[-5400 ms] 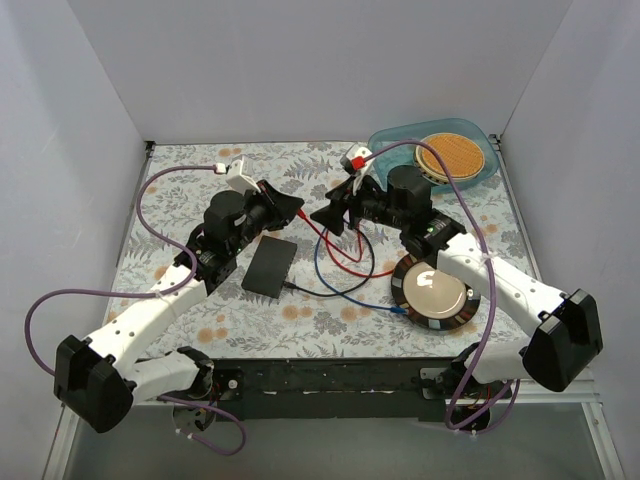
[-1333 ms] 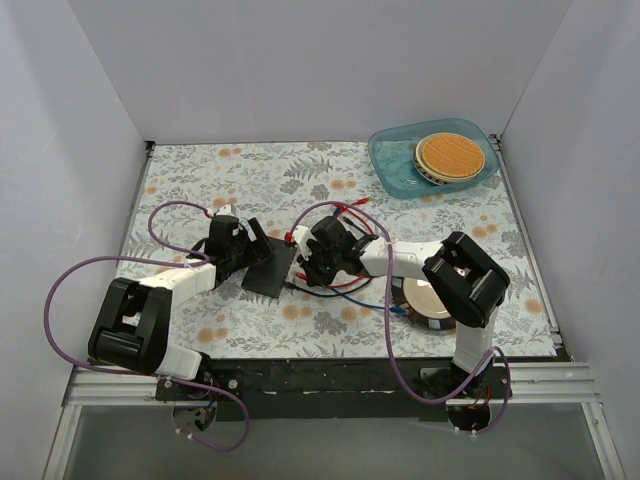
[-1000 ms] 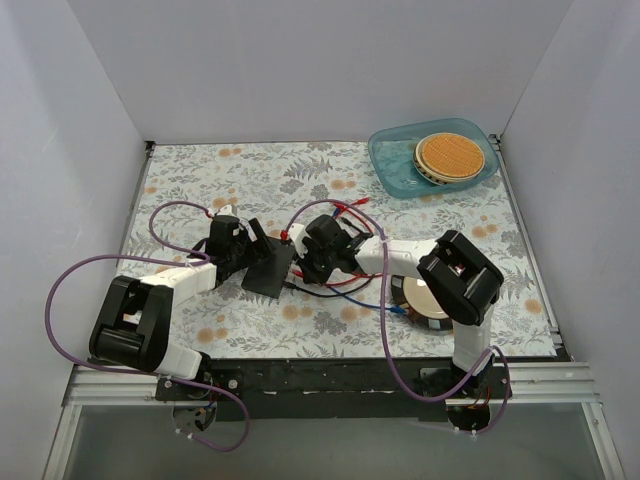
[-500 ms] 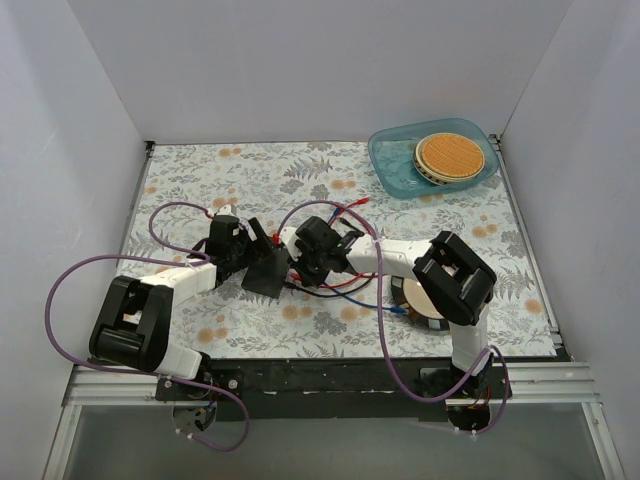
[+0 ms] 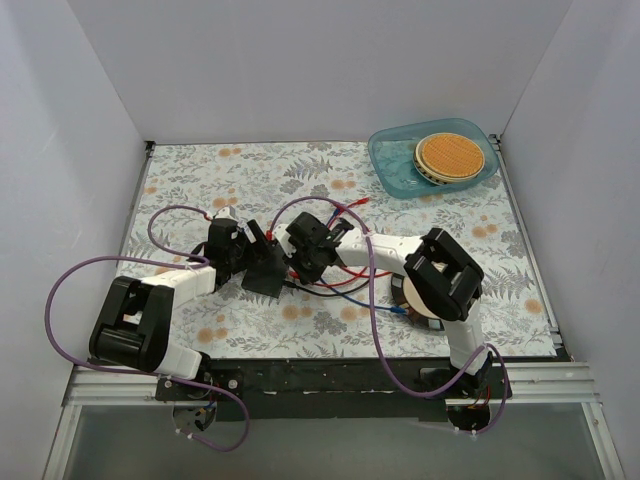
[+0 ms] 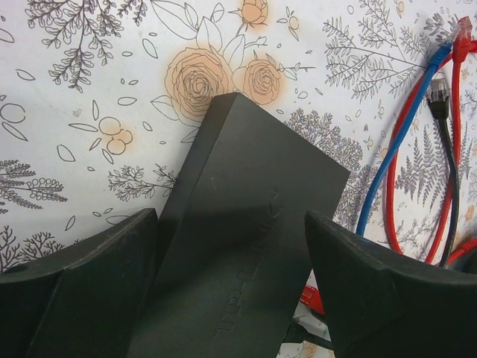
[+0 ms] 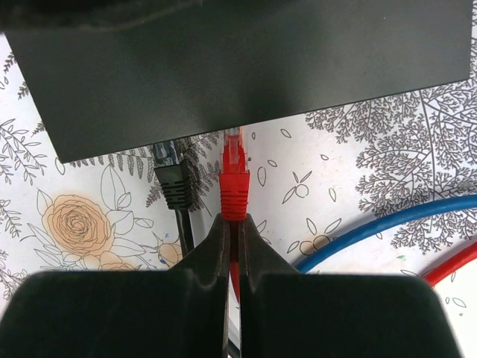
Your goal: Insert the plug into the switch port
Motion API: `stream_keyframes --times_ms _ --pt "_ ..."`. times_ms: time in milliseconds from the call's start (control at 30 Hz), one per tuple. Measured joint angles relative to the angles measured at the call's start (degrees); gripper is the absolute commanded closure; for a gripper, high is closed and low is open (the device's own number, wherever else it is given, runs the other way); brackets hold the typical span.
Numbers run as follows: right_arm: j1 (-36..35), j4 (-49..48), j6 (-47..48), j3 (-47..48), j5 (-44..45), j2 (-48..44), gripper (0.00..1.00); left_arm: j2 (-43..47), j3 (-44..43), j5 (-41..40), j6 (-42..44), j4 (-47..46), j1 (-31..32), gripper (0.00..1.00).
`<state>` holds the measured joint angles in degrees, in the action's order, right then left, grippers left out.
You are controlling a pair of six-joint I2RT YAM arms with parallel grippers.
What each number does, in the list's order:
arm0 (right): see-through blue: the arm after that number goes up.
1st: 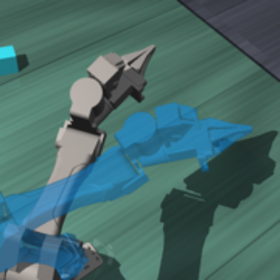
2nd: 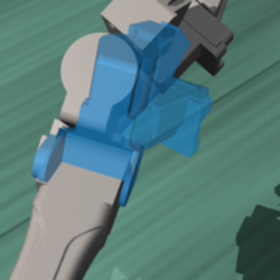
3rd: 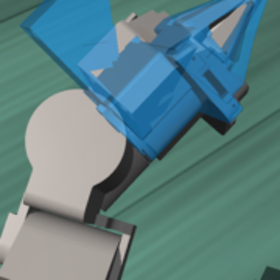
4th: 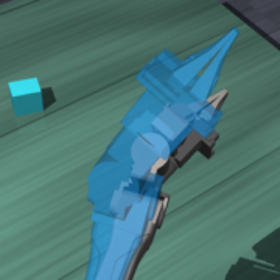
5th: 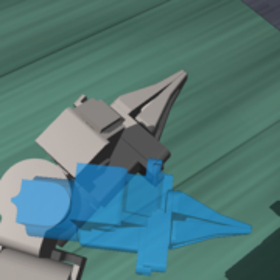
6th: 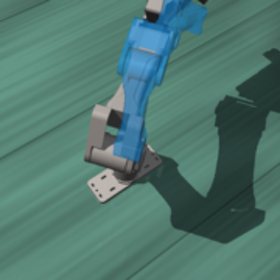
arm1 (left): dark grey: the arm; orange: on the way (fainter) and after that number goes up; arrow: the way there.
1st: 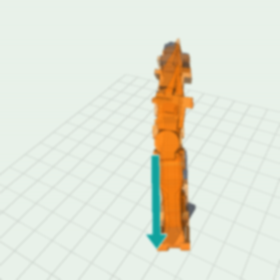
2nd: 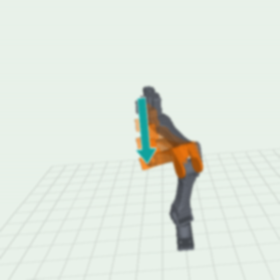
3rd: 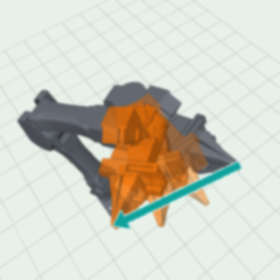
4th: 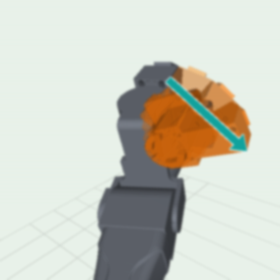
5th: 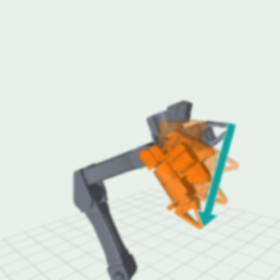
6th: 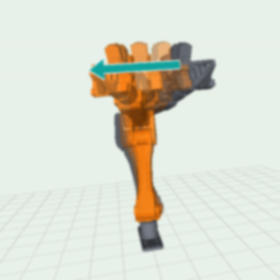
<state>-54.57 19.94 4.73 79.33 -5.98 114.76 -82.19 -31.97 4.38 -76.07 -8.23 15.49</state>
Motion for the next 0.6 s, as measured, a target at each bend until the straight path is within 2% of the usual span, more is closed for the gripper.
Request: stream_keyframes --times_ms 600 --pt "-0.63 0.7 -2.51 0.68 -0.28 0.39 0.99 0.48 1.42 1.18 -0.17 -2.12 -0.37 0.22"
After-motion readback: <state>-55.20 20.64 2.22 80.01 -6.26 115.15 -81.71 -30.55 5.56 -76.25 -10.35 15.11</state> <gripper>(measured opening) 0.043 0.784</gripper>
